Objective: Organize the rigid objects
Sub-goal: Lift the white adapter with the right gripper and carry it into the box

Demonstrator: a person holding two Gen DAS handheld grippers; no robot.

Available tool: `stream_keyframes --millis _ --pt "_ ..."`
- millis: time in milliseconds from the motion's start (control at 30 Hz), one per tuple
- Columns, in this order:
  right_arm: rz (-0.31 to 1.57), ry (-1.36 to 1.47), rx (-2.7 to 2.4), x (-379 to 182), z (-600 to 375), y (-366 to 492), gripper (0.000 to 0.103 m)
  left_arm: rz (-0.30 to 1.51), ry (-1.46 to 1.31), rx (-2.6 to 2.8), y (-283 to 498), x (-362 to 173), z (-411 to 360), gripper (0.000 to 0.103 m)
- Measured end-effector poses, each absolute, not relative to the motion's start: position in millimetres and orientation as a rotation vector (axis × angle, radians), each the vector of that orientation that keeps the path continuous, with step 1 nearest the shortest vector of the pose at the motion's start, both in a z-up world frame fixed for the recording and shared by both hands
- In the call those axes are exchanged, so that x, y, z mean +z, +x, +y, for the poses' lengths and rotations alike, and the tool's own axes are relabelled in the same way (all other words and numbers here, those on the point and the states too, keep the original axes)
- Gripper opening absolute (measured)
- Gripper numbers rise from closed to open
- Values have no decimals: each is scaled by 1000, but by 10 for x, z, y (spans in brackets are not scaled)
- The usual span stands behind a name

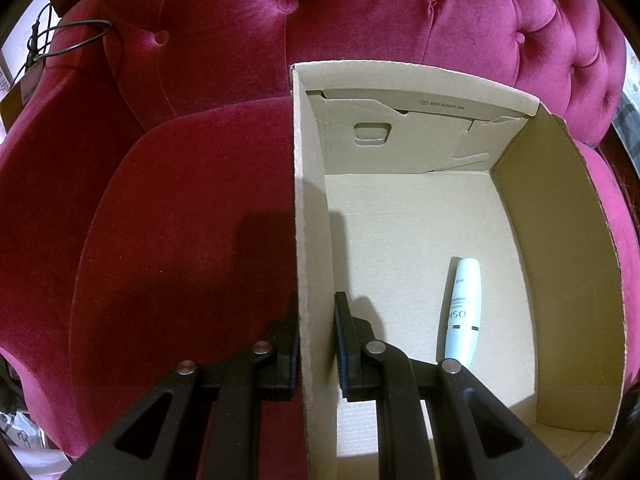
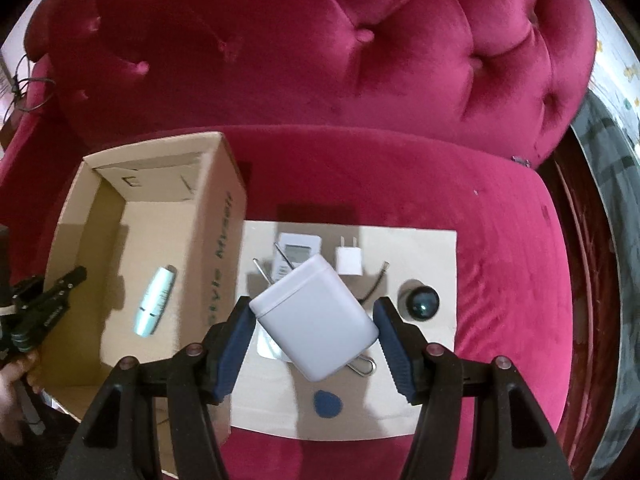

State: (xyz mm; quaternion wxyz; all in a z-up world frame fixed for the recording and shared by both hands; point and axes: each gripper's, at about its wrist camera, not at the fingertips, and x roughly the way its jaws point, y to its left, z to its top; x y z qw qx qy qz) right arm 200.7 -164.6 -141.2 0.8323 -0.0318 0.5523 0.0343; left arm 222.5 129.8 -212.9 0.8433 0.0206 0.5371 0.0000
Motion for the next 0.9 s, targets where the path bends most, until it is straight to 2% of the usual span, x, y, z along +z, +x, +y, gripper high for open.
stream_keyframes --millis 500,900 --pt "1153 -100 203 -1262 -1032 1994 65 1135 45 -2 2229 -2123 1298 15" --pt "1169 -135 306 -1377 -467 1951 65 1135 45 -2 2226 -2126 1298 15"
